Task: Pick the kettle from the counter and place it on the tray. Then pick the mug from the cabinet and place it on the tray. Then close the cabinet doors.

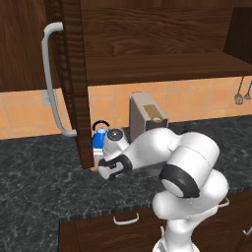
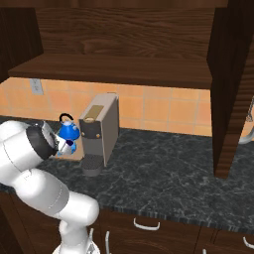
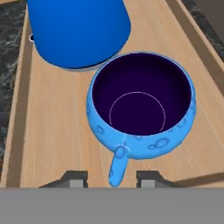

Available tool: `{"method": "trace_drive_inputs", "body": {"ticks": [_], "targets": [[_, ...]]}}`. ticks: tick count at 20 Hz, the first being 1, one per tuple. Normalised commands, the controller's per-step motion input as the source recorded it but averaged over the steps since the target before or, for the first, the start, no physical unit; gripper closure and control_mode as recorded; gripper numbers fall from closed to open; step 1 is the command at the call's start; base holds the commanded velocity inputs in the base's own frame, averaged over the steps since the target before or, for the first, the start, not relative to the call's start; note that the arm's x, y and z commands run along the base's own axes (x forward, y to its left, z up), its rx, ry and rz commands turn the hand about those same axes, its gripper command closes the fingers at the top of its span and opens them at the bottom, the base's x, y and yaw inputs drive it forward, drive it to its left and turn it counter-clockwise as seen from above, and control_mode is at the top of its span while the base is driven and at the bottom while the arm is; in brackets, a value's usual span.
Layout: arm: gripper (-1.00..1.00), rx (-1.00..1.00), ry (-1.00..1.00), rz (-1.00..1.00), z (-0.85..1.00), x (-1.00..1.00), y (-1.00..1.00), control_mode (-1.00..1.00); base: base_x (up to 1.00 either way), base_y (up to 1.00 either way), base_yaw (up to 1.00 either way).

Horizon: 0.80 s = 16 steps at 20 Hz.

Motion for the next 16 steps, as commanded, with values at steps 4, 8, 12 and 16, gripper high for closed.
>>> {"method": "trace_drive_inputs", "body": {"ticks": [4,8,12,16], "targets": [[-1.00,0.00,0.14,-0.11,0.15,-0.02,-0.22,-1.00,0.00,0.00,0.00],[-1.00,0.00,0.02,-0.08,0.13,-0.18,-0.24,-1.00,0.00,0.00,0.00],[-1.00,0.00,0.03,-0.07,0.50,-0.62,-0.14,-1.00,0.00,0.00,0.00],[-1.00,0.00,0.21,-0.04,0.95,-0.62,-0.39,-1.00,0.00,0.00,0.00]]}}
